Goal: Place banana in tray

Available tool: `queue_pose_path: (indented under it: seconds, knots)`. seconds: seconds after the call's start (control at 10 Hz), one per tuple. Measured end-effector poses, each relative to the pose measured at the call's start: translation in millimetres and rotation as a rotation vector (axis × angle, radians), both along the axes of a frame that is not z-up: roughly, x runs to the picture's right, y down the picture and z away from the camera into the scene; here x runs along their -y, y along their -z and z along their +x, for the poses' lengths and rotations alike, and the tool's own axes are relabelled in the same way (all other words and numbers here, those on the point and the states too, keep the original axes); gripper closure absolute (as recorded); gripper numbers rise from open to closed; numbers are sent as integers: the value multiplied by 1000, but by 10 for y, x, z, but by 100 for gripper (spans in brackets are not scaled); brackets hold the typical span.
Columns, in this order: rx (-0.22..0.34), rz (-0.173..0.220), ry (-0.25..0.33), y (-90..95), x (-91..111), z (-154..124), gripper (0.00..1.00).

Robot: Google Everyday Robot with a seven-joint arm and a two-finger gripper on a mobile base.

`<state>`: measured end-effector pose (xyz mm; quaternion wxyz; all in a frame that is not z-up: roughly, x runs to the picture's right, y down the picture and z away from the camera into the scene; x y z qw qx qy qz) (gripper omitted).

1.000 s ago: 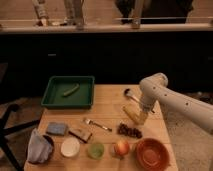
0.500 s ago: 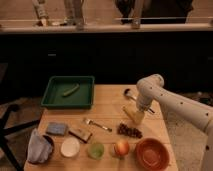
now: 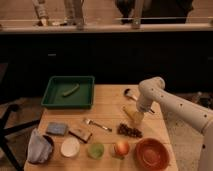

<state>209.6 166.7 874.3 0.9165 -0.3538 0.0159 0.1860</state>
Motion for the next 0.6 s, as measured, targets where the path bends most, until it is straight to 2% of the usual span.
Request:
queue_pose_path:
  seconds: [0.6]
  knots:
    - [2,-14,6,-86,-122,33,20]
